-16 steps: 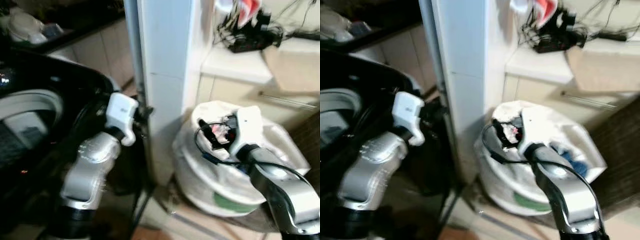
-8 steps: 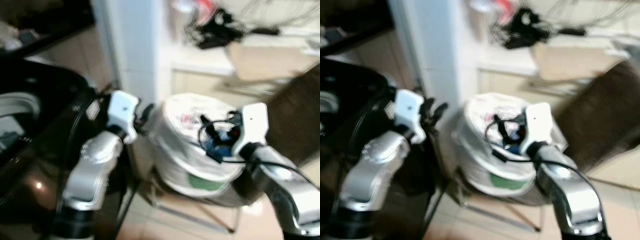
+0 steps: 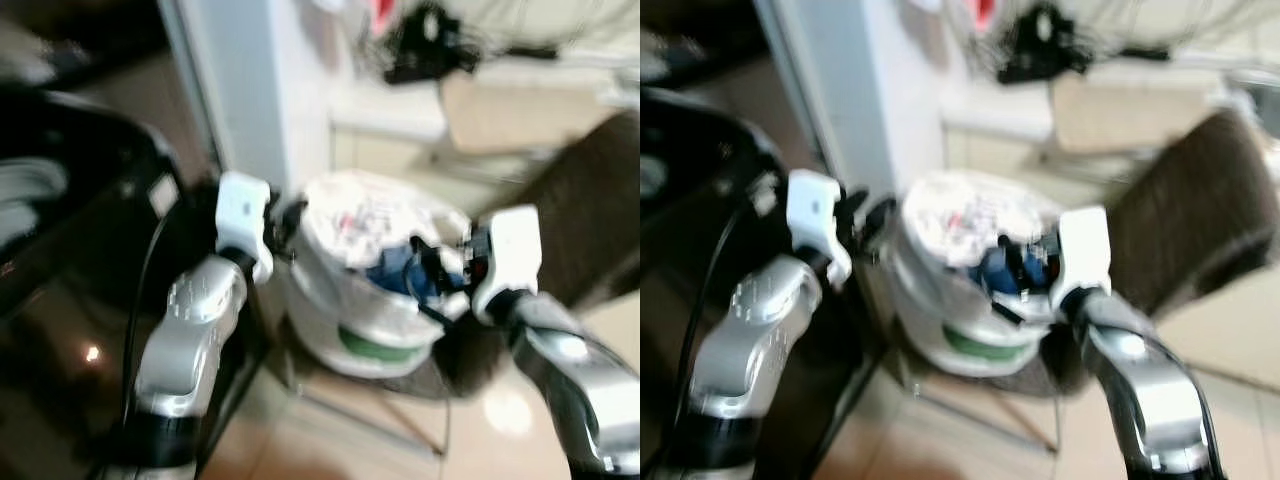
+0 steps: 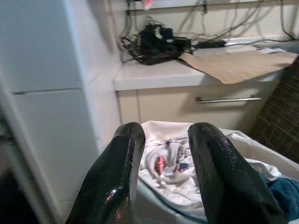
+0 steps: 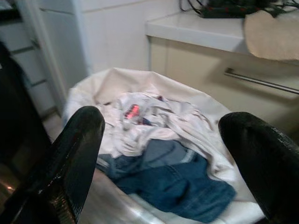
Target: Clothes washing
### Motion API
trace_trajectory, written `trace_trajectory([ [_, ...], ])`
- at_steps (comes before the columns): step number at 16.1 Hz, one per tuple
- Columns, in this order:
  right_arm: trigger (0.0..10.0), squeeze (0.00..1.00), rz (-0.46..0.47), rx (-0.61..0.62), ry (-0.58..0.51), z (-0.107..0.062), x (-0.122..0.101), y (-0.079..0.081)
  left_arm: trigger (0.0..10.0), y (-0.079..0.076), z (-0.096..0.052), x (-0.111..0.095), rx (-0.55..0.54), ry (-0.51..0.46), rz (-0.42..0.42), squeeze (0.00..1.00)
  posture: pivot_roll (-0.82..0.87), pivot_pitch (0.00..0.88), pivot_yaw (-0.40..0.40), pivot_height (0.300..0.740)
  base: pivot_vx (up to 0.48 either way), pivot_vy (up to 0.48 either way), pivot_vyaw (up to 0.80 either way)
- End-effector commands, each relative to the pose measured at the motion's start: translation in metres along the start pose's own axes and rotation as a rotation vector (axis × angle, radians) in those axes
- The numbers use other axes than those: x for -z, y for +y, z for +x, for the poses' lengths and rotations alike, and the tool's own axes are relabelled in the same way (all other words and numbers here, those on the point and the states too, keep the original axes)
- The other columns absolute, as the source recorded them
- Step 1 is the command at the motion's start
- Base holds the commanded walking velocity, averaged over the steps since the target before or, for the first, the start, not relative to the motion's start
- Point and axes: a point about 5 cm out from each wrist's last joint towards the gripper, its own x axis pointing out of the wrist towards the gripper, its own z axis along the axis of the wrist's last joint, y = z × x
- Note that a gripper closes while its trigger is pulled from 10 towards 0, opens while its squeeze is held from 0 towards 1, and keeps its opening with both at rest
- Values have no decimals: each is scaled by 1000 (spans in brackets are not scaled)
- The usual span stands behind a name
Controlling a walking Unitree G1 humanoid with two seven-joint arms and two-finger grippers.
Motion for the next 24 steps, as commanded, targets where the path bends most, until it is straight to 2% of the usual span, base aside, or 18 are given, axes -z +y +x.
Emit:
trace_trajectory([
  [1, 10000, 0, -4, -16, -7, 2, -3, 3, 10000, 9, -2, 2, -38, 16, -10, 0, -104, 0, 36, 740, 458, 0, 800],
  [4, 10000, 0, -10, -15, -7, 3, -3, 1, 10000, 8, -1, 3, -40, 17, -17, 0, -106, 0, 31, 740, 458, 0, 800],
  [6, 10000, 0, 29, 18, -19, 3, -4, -2, 10000, 7, -1, 3, -30, 16, -21, 0, -107, 0, 31, 740, 459, 0, 0],
  [13, 10000, 0, 13, 14, -20, 4, -6, -5, 10000, 6, 1, 3, -33, 17, -24, 0, -110, 0, 30, 740, 459, 0, 0],
  [15, 10000, 0, 5, -24, -9, 3, -6, -2, 10000, 8, 0, 4, -46, 20, -18, 0, -111, 0, 26, 740, 422, 0, 0],
  [16, 10000, 0, -6, -111, 15, 1, -3, 5, 10000, 12, -2, 4, -68, 19, -34, 0, -111, 0, 26, 740, 0, 0, 0],
  [17, 10000, 0, -13, -139, 23, 0, -2, 7, 10000, 13, -2, 4, -73, 21, -34, 0, -111, 0, 26, 740, 0, 0, 0],
  [19, 10000, 0, -5, -163, 64, -3, 8, 14, 10000, 8, -12, 3, 40, -11, -42, 0, -108, 0, 21, 740, 0, 0, 0],
  [21, 10000, 0, 2, -149, 81, -6, 12, 15, 10000, 8, -20, 7, 39, 7, -48, 0, -104, 0, 19, 740, 0, 0, 0],
  [22, 10000, 0, 1, -144, 94, -8, 14, 15, 10000, 7, -23, 7, 48, 0, -66, 0, -102, 0, 19, 740, 0, 0, 0],
  [24, 10000, 0, -13, -98, 137, -10, 19, 5, 10000, -3, -28, 3, 147, -24, -90, 0, -103, 0, 21, 740, 0, 0, 0],
])
